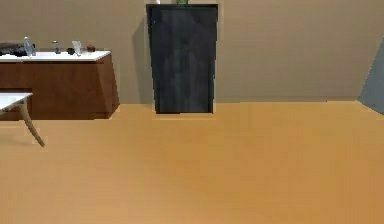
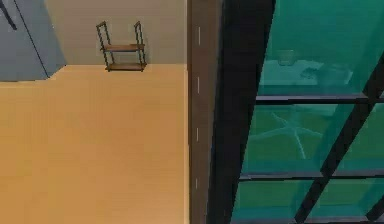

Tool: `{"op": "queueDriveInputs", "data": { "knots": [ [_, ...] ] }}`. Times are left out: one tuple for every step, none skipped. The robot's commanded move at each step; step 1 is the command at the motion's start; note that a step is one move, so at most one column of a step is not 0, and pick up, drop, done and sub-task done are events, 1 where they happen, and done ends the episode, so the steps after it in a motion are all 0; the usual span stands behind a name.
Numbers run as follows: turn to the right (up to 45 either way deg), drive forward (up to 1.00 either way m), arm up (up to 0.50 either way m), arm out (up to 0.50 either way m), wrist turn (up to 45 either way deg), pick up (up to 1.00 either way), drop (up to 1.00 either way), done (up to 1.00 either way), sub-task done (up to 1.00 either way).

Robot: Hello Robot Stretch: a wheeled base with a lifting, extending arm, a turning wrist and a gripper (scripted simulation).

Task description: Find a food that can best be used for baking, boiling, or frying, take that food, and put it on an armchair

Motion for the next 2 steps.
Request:
{"op": "queueDriveInputs", "data": {
  "knots": [
    [-27.0, 0.0, 0.0, 0.0, 0.0, 0.0, 0.0, 0.0, 0.0],
    [0.0, 1.0, 0.0, 0.0, 0.0, 0.0, 0.0, 0.0, 0.0]
  ]
}}
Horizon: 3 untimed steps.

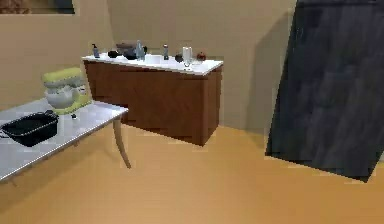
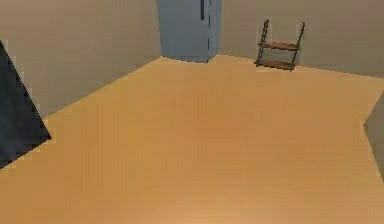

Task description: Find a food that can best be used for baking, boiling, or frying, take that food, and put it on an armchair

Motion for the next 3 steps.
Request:
{"op": "queueDriveInputs", "data": {
  "knots": [
    [0.0, 1.0, 0.0, 0.0, 0.0, 0.0, 0.0, 0.0, 0.0],
    [0.0, 0.7, 0.0, 0.0, 0.0, 0.0, 0.0, 0.0, 0.0],
    [-45.0, 0.0, 0.0, 0.0, 0.0, 0.0, 0.0, 0.0, 0.0]
  ]
}}
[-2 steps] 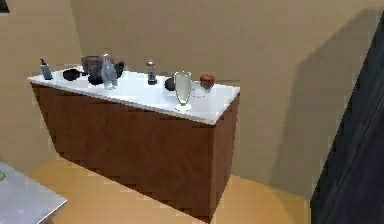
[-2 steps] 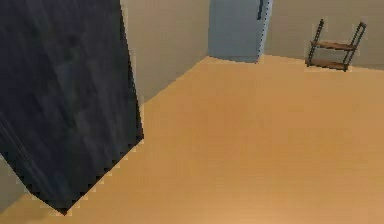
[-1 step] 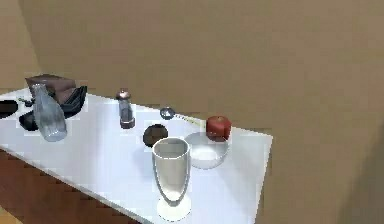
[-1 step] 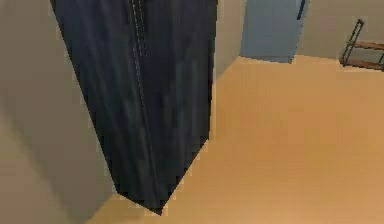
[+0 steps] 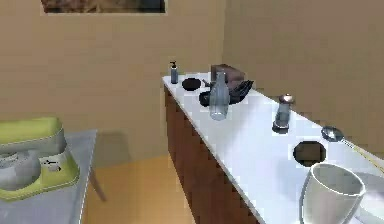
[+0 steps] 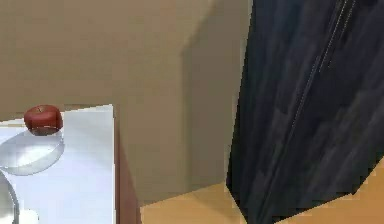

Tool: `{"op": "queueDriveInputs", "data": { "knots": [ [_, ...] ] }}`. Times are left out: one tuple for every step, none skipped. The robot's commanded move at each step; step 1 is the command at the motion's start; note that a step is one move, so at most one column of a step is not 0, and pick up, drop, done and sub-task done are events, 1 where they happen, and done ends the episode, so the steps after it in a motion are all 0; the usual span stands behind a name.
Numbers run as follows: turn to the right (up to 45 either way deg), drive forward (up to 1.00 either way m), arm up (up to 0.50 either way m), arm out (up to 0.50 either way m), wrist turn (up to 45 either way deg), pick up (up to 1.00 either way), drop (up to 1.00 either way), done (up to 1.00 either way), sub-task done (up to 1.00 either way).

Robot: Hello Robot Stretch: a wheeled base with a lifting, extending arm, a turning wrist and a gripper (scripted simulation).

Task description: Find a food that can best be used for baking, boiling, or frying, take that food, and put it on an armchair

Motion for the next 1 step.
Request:
{"op": "queueDriveInputs", "data": {
  "knots": [
    [-45.0, 0.0, 0.0, 0.0, 0.0, 0.0, 0.0, 0.0, 0.0]
  ]
}}
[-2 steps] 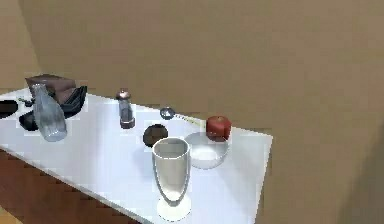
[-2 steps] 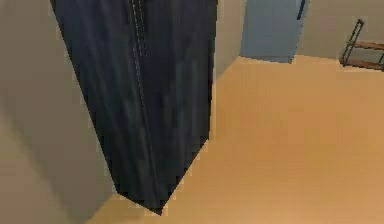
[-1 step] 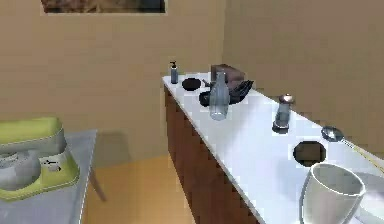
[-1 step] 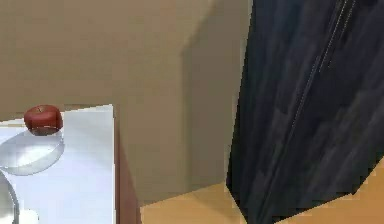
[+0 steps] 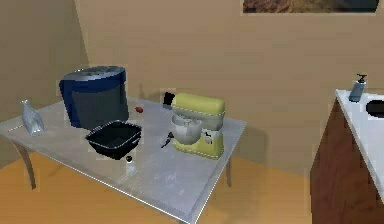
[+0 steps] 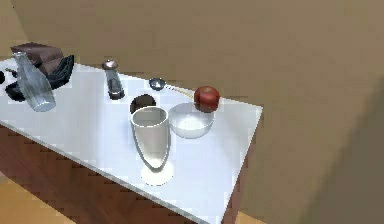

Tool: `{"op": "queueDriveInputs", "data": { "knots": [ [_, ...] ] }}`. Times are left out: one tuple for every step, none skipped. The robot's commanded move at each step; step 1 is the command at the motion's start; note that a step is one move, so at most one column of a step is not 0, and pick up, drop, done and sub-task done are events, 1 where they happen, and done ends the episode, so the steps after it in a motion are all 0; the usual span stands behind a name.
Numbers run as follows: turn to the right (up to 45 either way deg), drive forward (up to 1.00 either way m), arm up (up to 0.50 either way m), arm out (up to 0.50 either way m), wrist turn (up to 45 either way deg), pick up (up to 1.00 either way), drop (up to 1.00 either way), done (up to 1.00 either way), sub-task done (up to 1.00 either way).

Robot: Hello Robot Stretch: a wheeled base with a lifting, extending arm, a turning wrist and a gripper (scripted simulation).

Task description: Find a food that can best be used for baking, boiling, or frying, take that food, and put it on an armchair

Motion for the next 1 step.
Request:
{"op": "queueDriveInputs", "data": {
  "knots": [
    [-9.0, 0.0, 0.0, 0.0, 0.0, 0.0, 0.0, 0.0, 0.0]
  ]
}}
